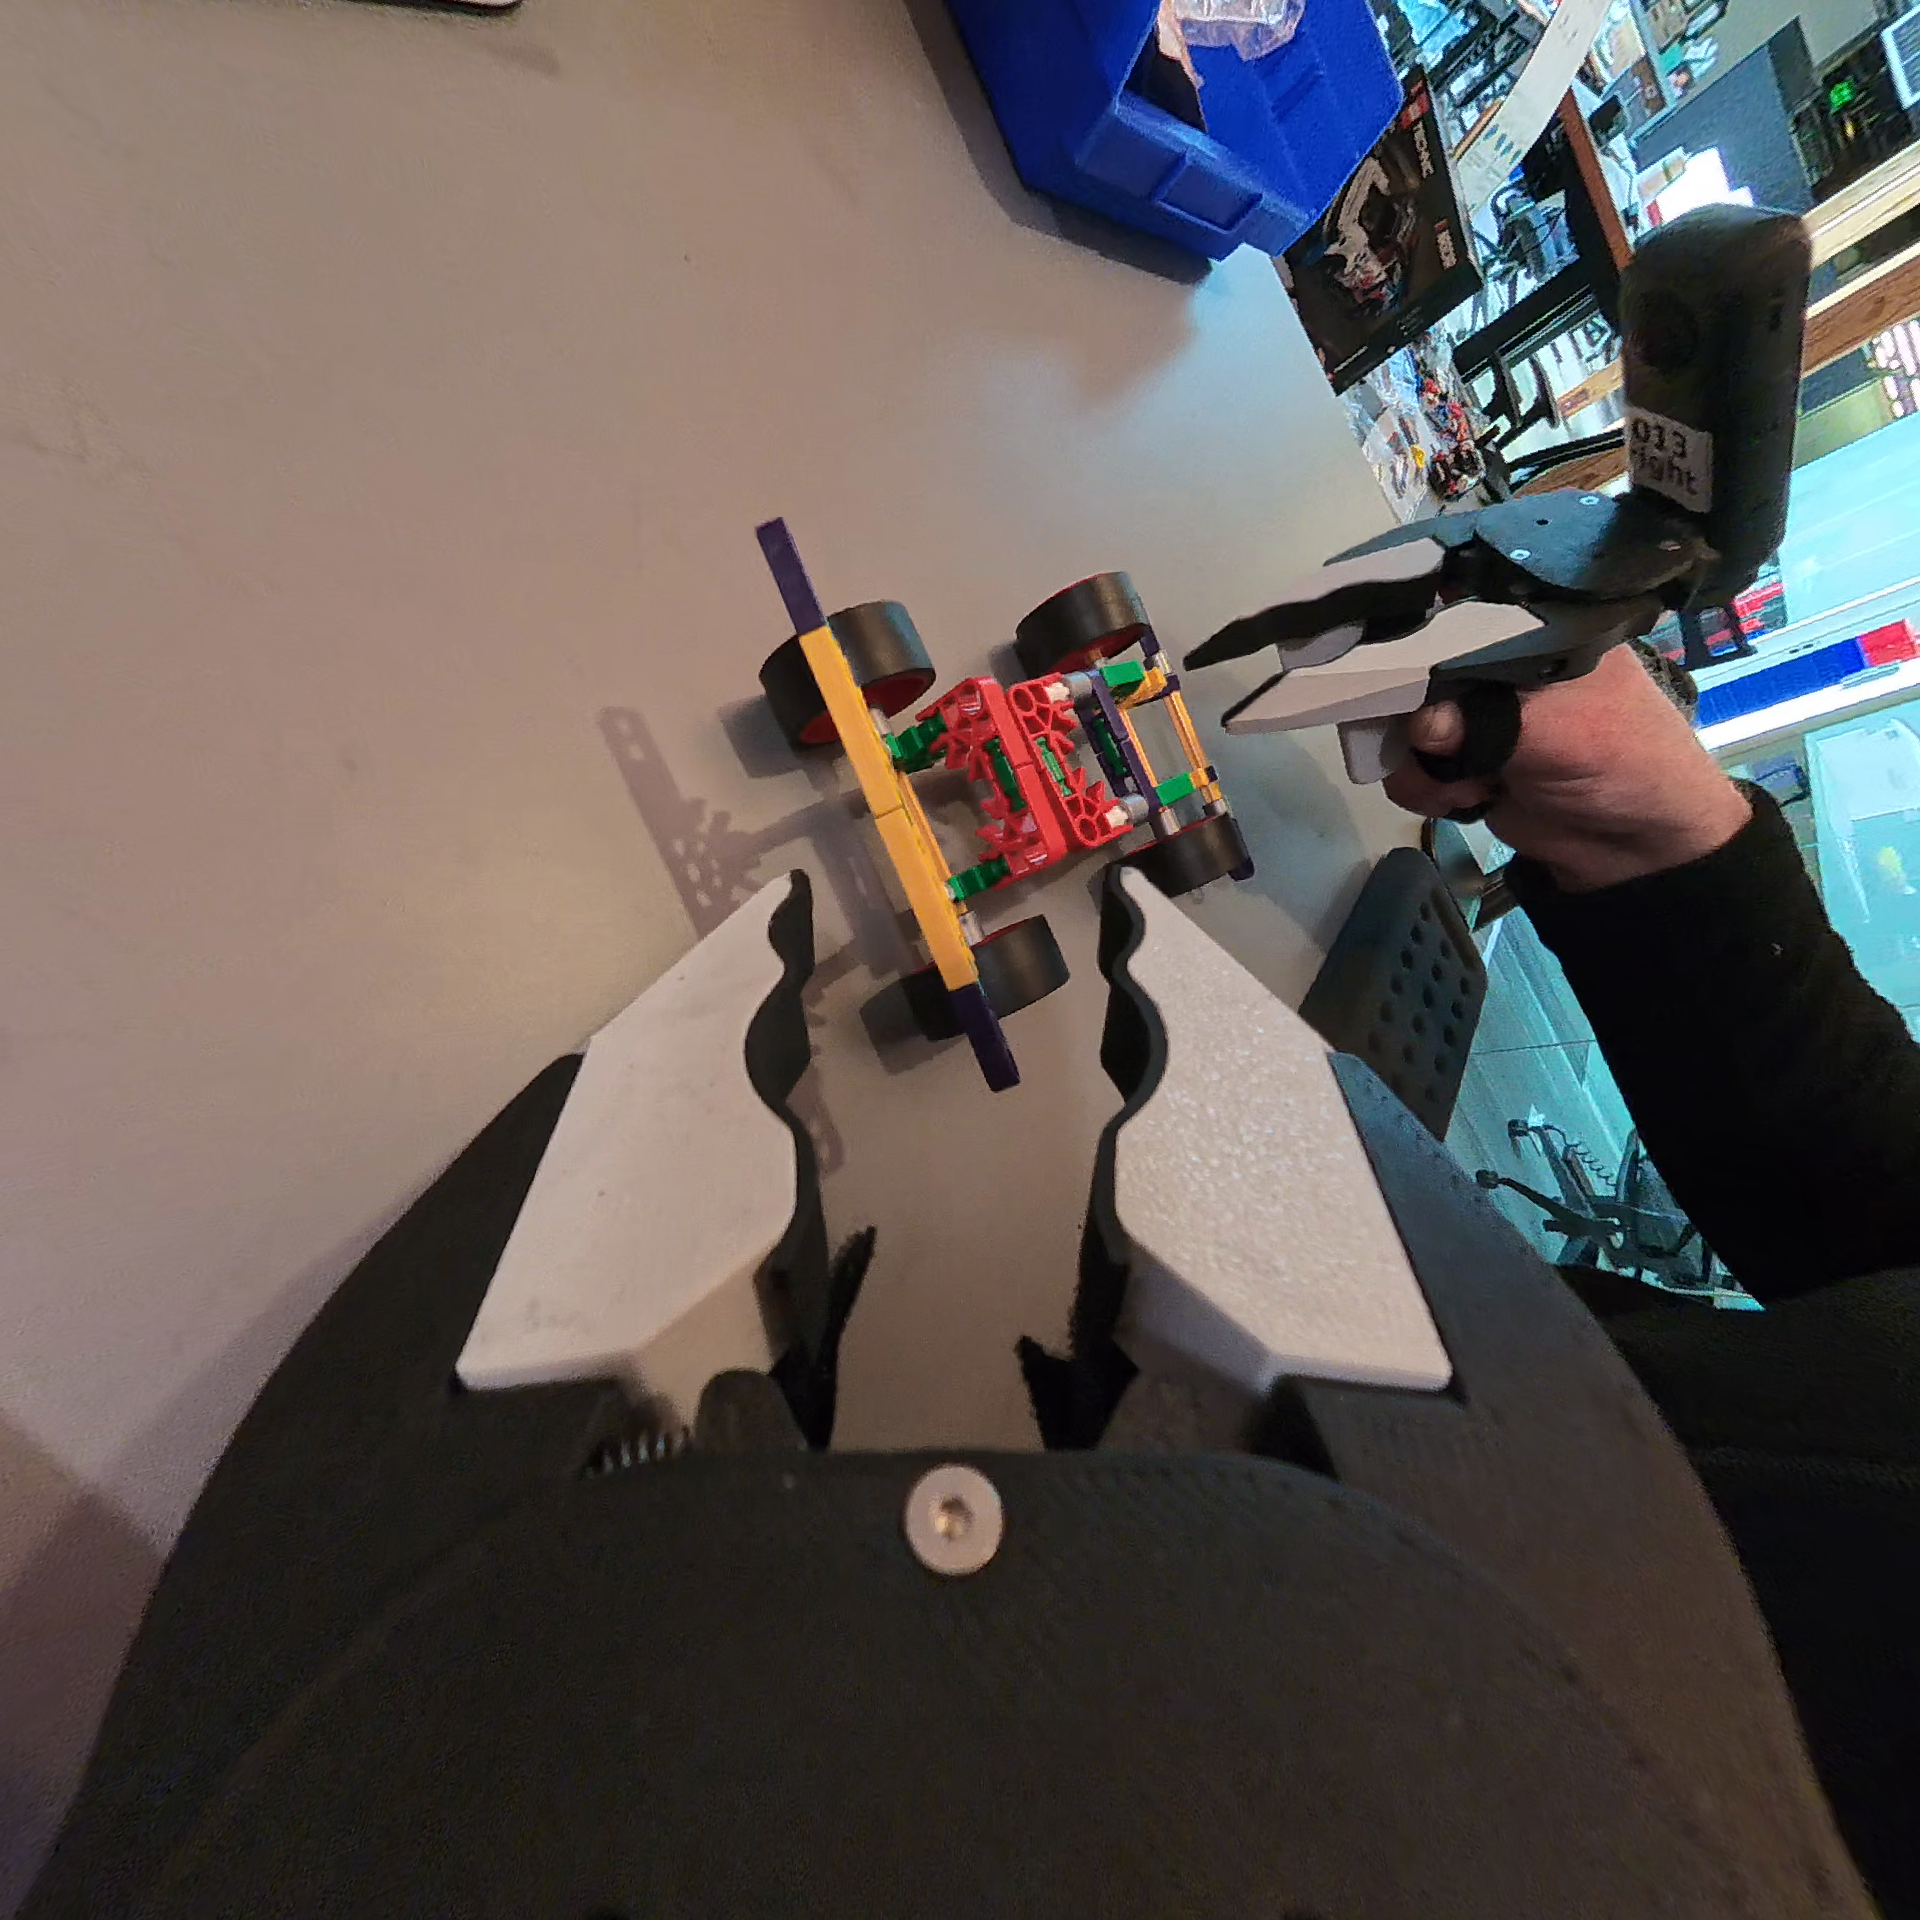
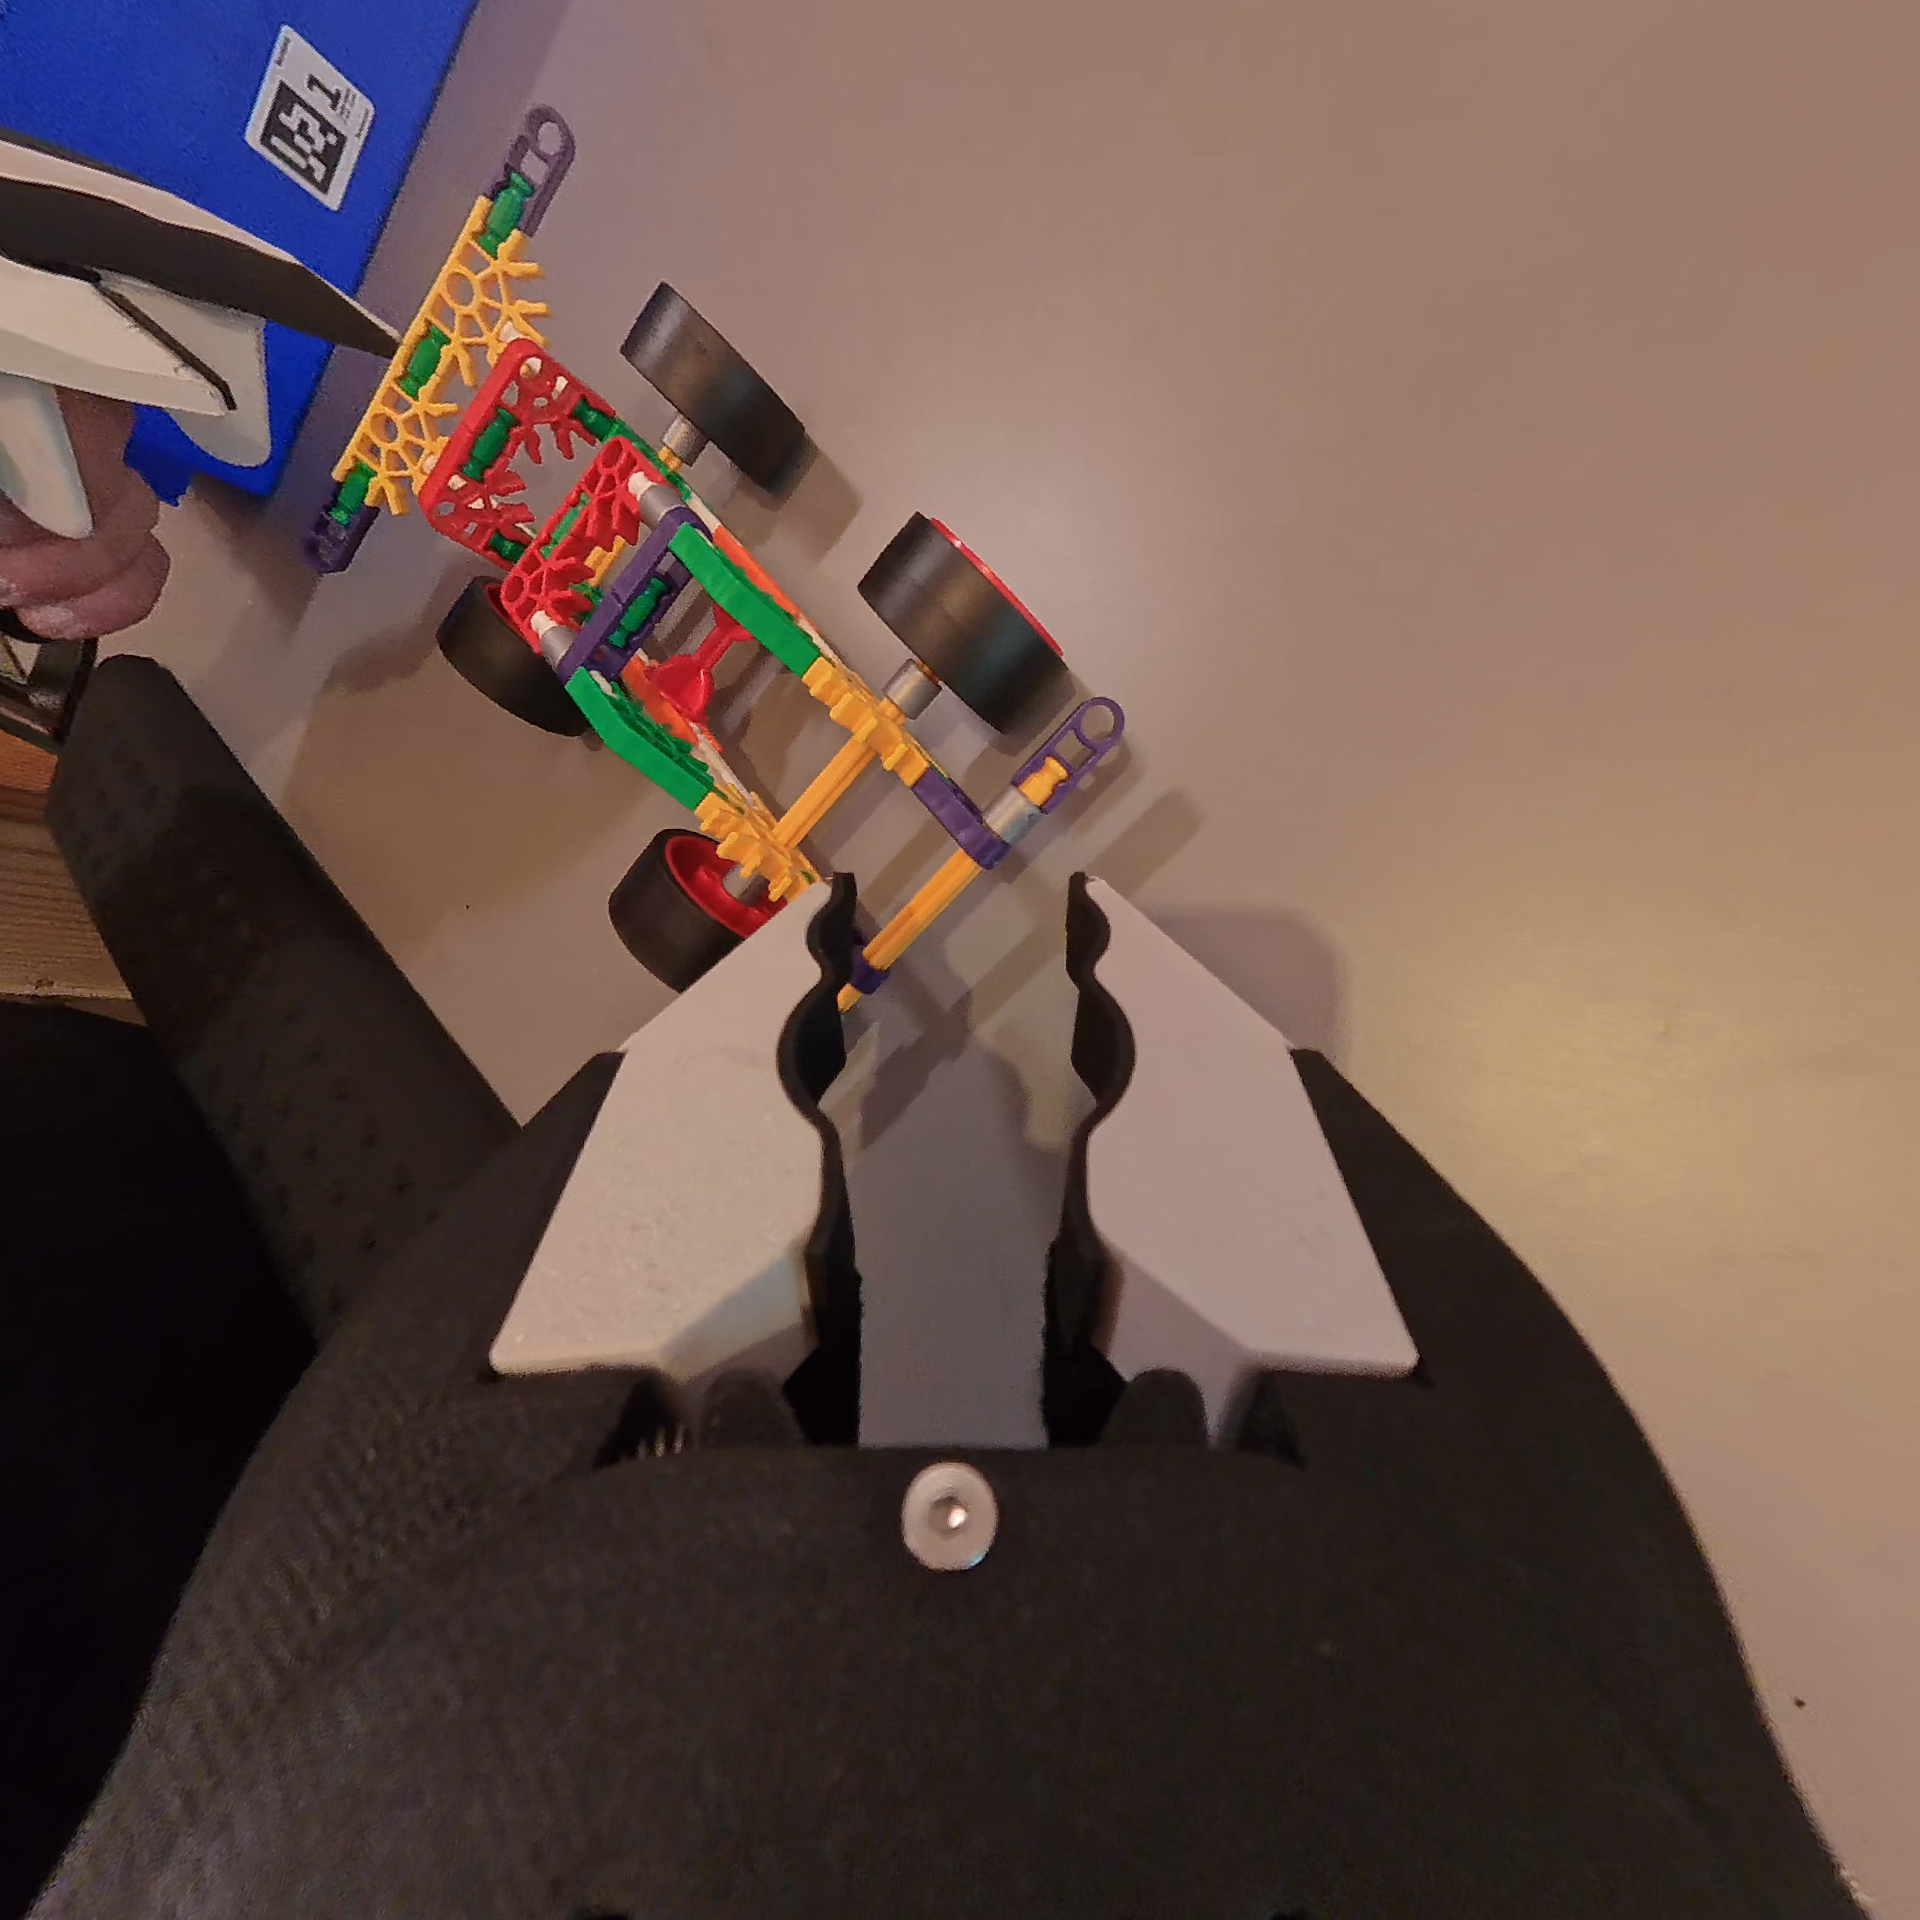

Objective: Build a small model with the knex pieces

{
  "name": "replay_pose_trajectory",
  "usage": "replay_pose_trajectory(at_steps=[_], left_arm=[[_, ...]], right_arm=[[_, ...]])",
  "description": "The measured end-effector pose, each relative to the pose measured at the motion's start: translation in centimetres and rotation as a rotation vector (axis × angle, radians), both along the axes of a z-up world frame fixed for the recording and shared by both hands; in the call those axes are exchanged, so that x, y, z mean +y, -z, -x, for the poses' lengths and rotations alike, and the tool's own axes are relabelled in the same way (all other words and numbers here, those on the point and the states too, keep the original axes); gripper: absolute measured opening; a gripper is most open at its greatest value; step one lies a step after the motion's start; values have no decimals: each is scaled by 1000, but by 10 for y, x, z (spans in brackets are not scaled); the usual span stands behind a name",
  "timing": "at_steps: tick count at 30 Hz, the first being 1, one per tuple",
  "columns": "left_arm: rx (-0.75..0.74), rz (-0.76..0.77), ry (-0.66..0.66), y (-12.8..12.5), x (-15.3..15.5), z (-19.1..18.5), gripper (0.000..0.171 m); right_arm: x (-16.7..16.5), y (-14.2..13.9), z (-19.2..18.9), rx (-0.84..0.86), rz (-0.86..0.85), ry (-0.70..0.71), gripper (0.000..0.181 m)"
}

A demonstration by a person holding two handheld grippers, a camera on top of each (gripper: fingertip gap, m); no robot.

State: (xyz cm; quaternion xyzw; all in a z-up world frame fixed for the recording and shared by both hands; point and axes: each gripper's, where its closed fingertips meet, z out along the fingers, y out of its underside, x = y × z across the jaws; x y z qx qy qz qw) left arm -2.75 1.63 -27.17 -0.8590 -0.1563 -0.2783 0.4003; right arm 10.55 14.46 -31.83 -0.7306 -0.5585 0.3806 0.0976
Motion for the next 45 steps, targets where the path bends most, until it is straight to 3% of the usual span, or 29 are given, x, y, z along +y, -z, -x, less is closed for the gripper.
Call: replay_pose_trajectory(at_steps=[8,14,18,22,26,30,34,39,45], left_arm=[[20,4,34,7,10,-5,35],[49,37,-51,15,1,22,27],[46,65,4,23,2,4,21],[13,54,47,26,12,-17,25],[1,20,39,15,12,-10,42],[126,13,-71,11,9,23,71],[289,77,-167,32,5,55,109],[438,166,-240,60,3,75,148],[592,254,-268,82,3,90,145]], right_arm=[[-14,15,13,-2,7,-15,17],[-31,17,36,10,-27,-73,18],[-20,19,28,-19,-49,-59,15],[-11,19,14,-37,-47,-62,21],[10,6,5,10,-51,2,37],[47,2,-13,1,-176,68,73],[91,9,-33,-39,-371,137,117],[138,33,-52,-143,-512,237,152],[145,43,-46,-71,-447,247,155]])
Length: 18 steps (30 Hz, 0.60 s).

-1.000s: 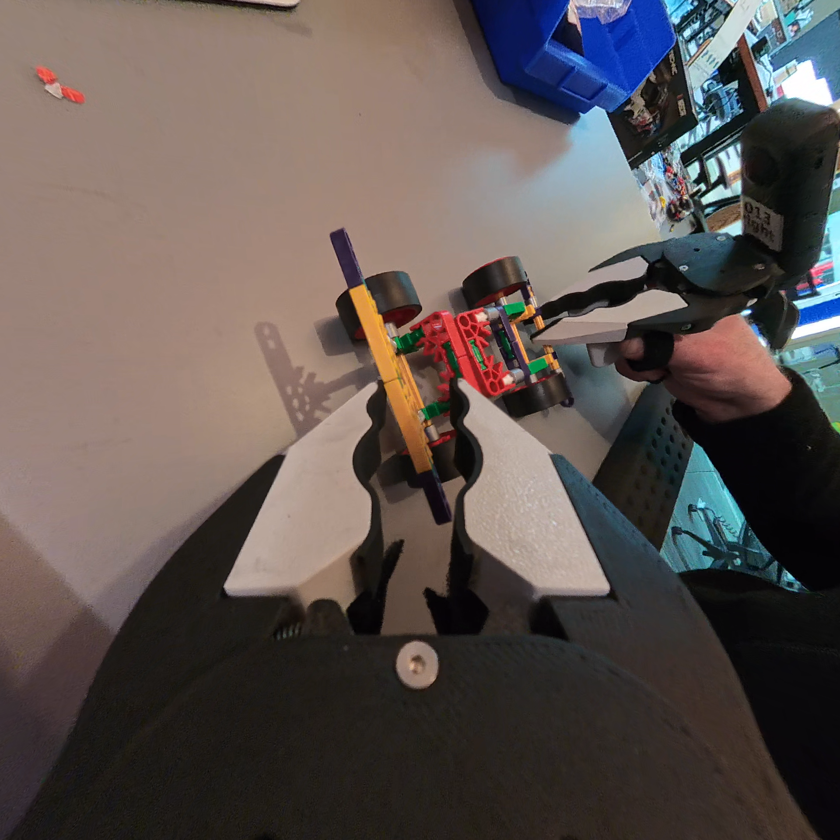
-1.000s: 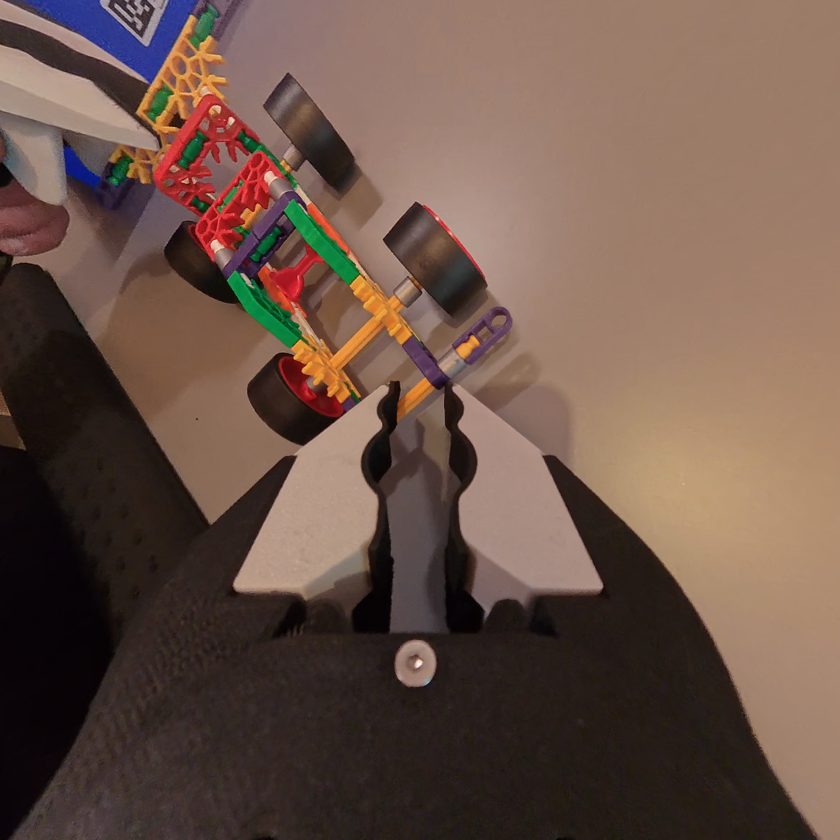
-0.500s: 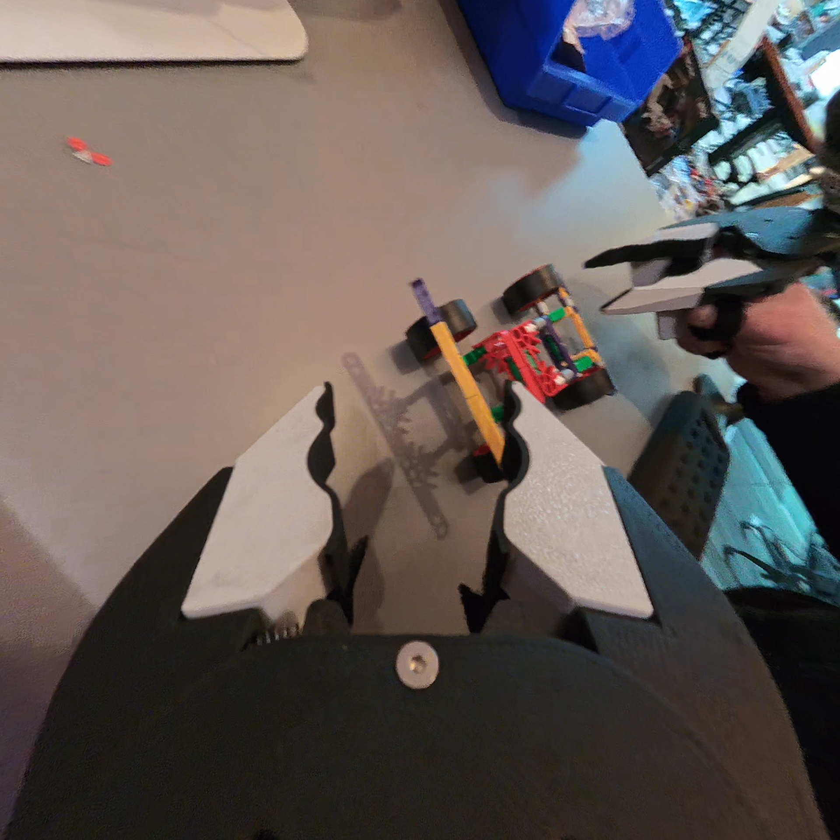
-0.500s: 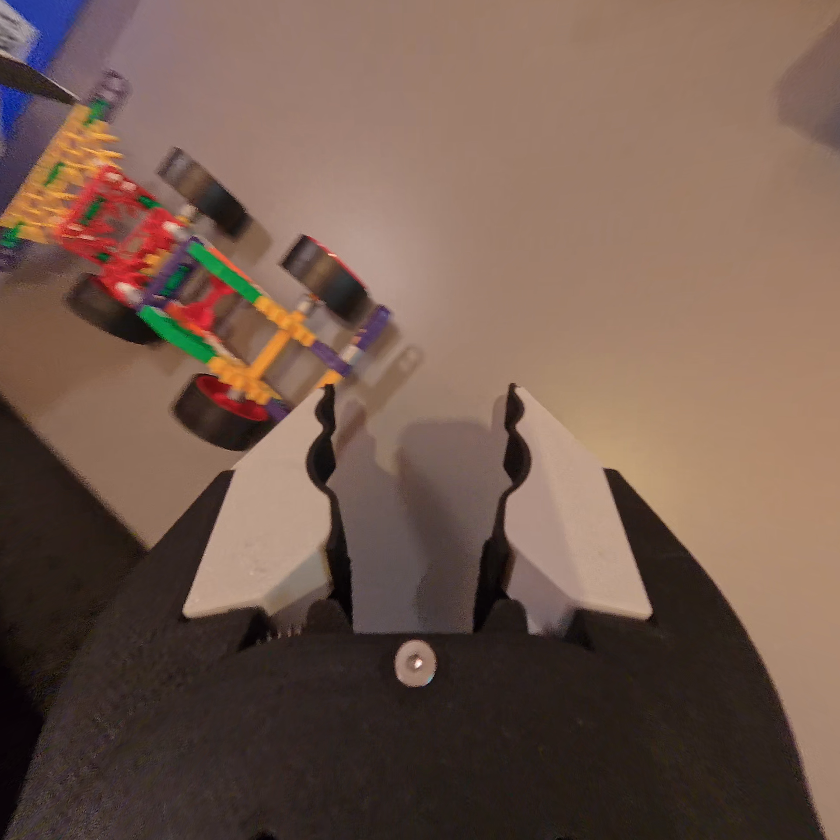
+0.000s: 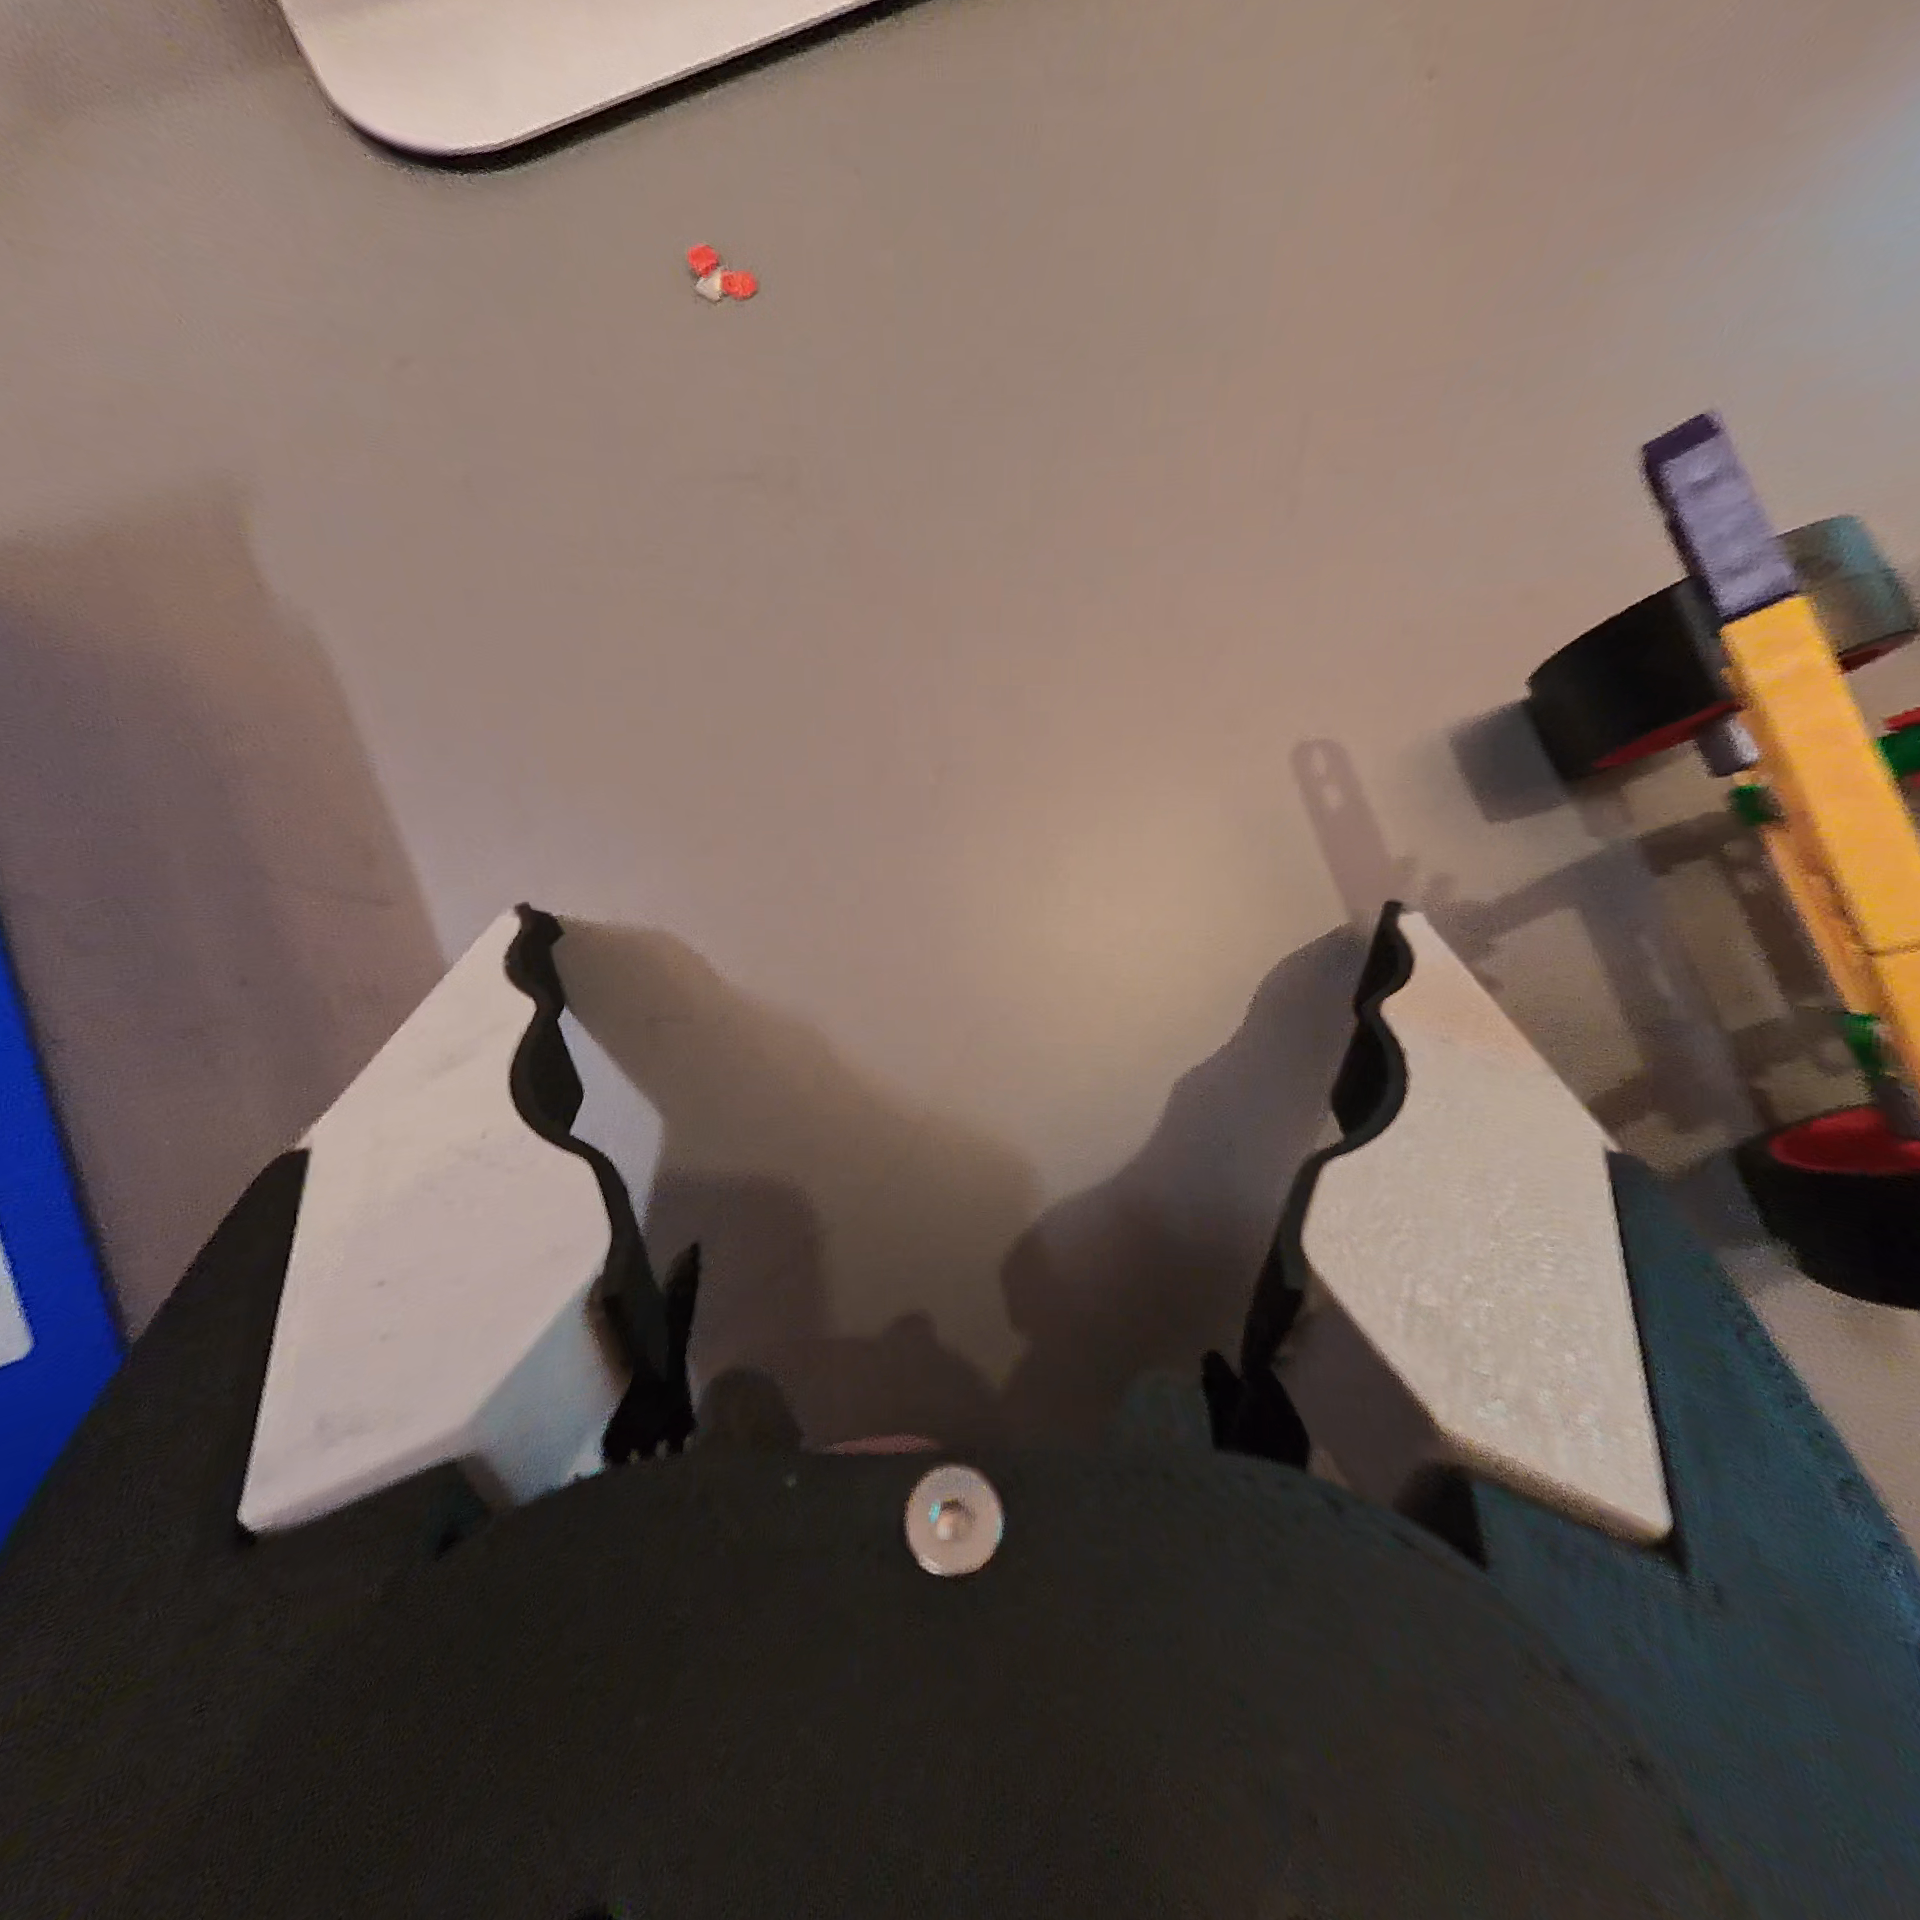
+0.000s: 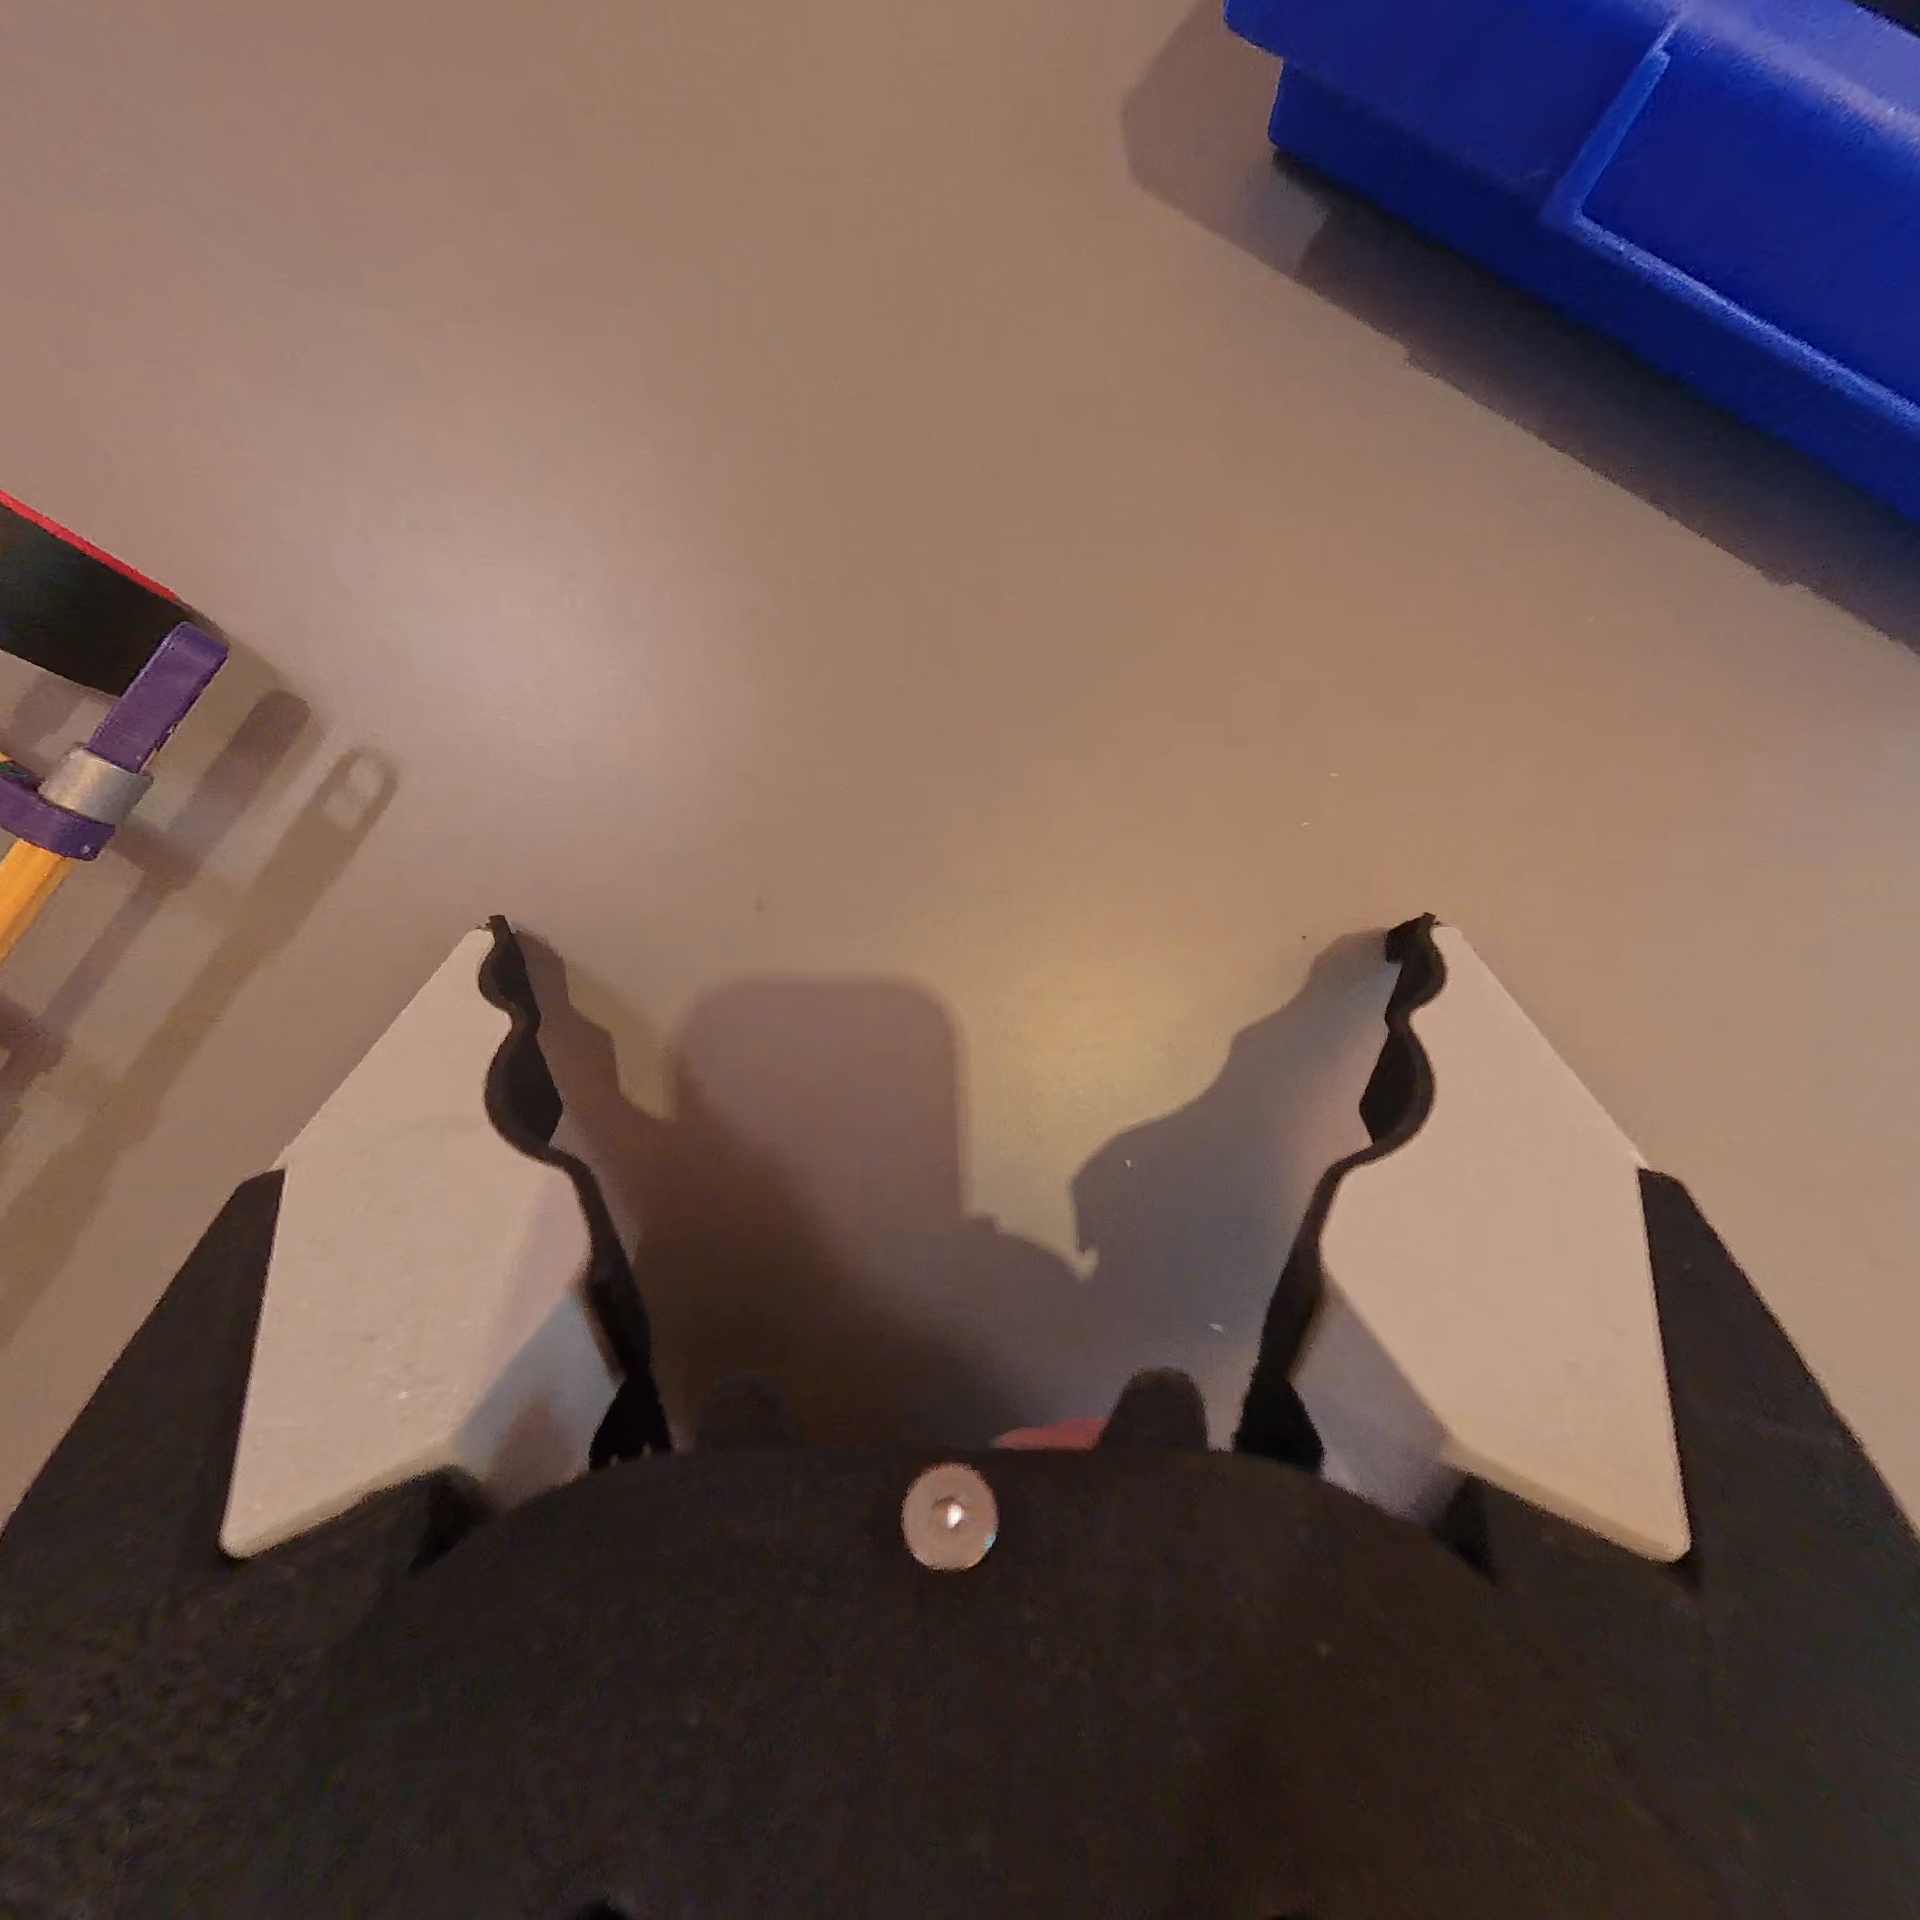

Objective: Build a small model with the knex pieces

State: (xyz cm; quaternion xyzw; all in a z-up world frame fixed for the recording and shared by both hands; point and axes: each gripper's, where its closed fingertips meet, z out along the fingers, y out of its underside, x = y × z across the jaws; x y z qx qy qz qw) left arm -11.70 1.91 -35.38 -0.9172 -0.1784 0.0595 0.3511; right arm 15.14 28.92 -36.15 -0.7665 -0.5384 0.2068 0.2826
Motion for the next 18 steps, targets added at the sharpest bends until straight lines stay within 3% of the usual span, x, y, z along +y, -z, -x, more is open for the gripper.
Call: replay_pose_trajectory(at_steps=[7,9,15,18], left_arm=[[45,-21,-36,1,-3,3,144],[87,-10,-91,0,-10,9,157],[123,-27,-154,-4,-25,-4,148],[72,-23,-164,0,-30,-9,146]], right_arm=[[7,-2,-10,24,-33,71,154],[9,-3,-15,24,-41,106,154],[2,-8,-21,42,-101,131,145],[1,-10,-23,45,-124,139,146]])
